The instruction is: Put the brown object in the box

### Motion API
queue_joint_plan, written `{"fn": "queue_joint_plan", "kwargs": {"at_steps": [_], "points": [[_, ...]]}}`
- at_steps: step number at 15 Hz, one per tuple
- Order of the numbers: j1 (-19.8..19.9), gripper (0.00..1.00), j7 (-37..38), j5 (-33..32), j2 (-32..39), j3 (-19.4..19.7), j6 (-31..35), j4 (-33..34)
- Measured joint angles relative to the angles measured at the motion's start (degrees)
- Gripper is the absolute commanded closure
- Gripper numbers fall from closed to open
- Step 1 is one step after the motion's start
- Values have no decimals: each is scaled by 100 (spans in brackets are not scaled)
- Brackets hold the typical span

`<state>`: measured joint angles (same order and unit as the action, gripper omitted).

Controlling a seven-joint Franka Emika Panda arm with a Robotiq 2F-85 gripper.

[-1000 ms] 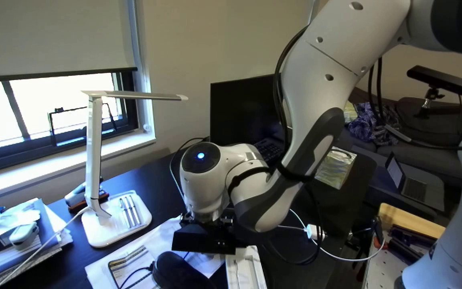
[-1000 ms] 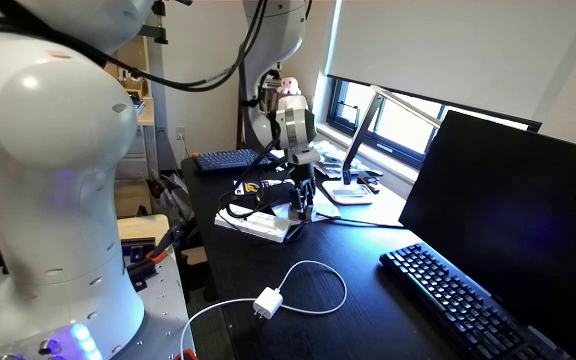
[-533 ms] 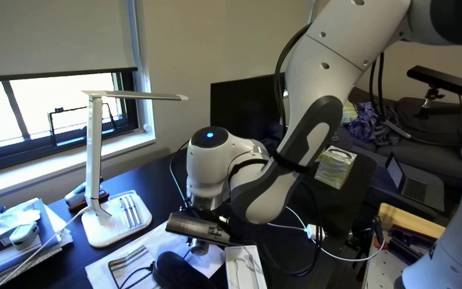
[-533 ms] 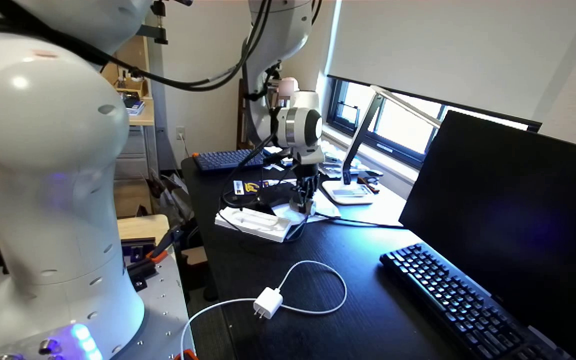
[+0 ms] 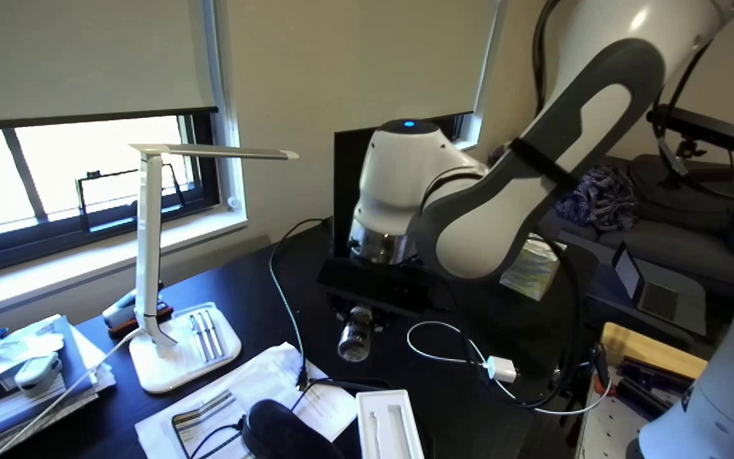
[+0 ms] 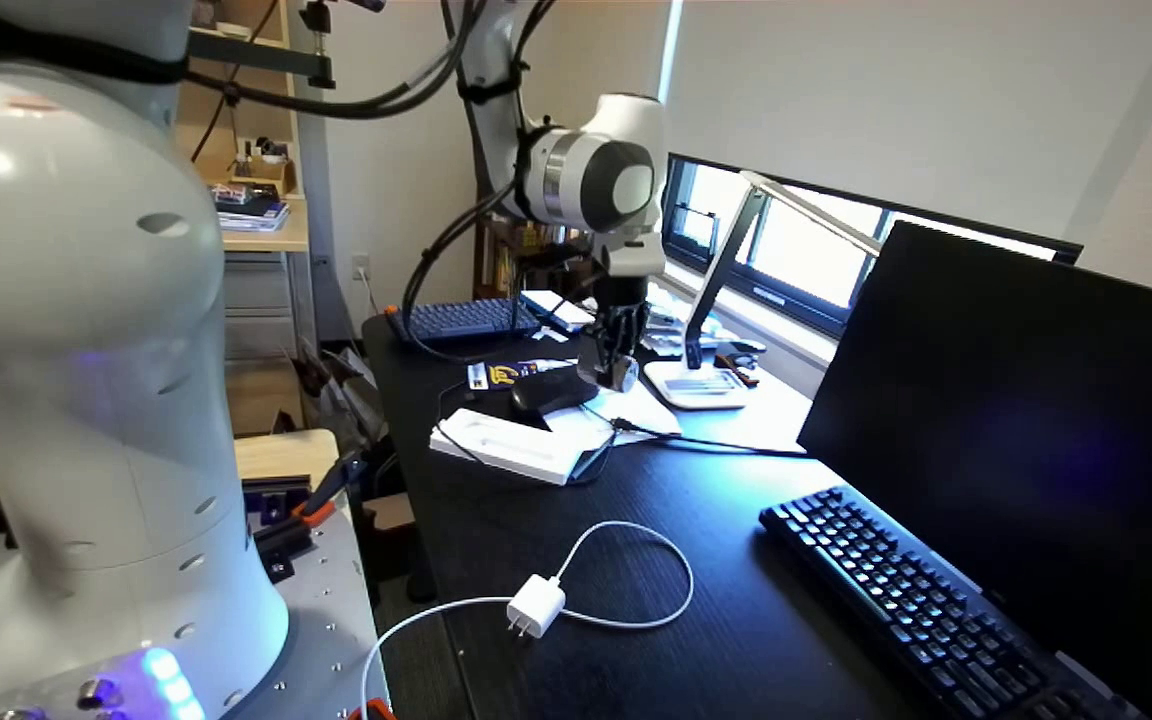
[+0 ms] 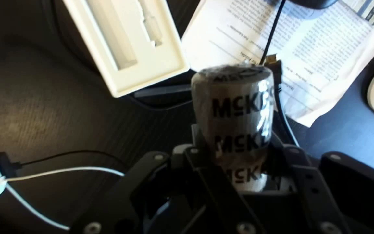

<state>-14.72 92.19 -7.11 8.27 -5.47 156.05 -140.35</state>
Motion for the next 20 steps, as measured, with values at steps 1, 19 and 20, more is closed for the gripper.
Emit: {"fn": "queue_joint_plan", "kwargs": {"at_steps": [1,19,20], "points": [[44,81,-2,0,-357,40,-221,-201],[1543,81,-1704,1135,-2833,586,-1735,-1305],[1585,81,-1704,1135,-2834,581,-1739,-1300]]}}
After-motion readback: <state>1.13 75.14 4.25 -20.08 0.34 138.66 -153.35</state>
